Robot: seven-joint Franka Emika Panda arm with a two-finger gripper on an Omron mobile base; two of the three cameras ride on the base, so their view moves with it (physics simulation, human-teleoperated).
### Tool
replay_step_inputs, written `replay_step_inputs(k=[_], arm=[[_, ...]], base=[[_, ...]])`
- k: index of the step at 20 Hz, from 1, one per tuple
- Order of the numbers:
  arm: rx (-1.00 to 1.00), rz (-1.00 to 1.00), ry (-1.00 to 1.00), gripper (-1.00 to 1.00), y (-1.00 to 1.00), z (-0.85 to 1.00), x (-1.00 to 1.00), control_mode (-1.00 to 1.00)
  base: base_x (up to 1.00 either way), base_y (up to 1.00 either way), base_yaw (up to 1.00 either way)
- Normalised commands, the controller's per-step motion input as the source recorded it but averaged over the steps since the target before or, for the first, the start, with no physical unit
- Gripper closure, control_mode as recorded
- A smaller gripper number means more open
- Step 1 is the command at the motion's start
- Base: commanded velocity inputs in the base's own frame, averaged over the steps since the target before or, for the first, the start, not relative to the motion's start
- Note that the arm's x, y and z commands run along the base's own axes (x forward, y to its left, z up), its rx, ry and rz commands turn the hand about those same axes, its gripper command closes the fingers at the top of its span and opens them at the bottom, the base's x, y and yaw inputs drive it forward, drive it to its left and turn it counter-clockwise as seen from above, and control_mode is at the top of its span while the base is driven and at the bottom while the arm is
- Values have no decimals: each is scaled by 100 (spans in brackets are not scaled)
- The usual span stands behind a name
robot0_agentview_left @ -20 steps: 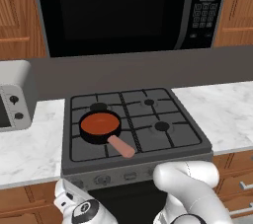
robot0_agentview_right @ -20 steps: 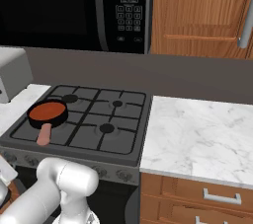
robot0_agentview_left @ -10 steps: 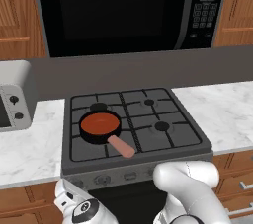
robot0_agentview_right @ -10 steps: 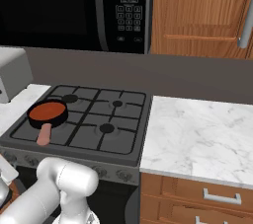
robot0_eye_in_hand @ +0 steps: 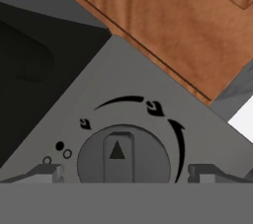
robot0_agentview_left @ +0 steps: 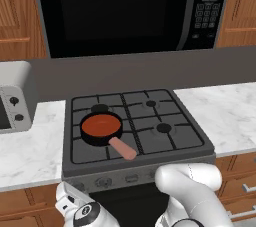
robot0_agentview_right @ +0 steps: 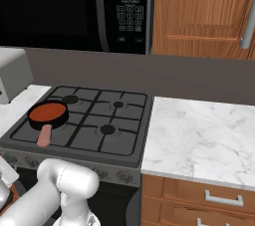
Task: Wait until the marinara sauce is simmered to a deep red color and then turn off the stove.
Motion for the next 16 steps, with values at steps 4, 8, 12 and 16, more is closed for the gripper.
replay_step_inputs(k=[4, 8, 12, 16], arm=[[0, 0, 0, -100, 0, 0, 0, -100], [0, 0, 0, -100, 0, 0, 0, -100], [0, 0, 0, -100, 0, 0, 0, -100], [0, 0, 0, -100, 0, 0, 0, -100]], base=[[0, 0, 0], [0, 0, 0], [0, 0, 0], [0, 0, 0]])
